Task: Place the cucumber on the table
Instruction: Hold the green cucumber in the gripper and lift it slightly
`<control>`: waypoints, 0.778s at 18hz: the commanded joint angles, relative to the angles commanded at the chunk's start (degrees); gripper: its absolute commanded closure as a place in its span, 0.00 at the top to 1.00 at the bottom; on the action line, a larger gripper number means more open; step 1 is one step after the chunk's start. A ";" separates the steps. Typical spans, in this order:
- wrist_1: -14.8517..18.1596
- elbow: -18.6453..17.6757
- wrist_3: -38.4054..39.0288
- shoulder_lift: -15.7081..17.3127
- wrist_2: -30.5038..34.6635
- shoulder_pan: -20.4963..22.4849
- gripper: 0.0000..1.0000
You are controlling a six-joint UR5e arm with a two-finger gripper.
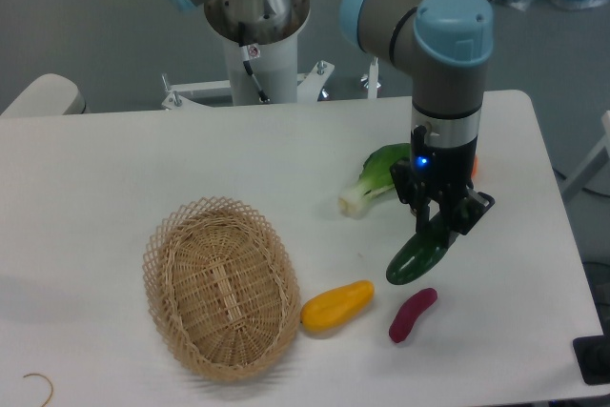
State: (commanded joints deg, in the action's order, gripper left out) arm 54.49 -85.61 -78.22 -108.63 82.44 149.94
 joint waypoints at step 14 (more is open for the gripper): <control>0.44 1.32 -0.09 -2.02 4.12 -0.70 0.40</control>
State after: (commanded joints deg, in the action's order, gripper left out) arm 54.93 -84.29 -78.31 -110.65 86.57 149.24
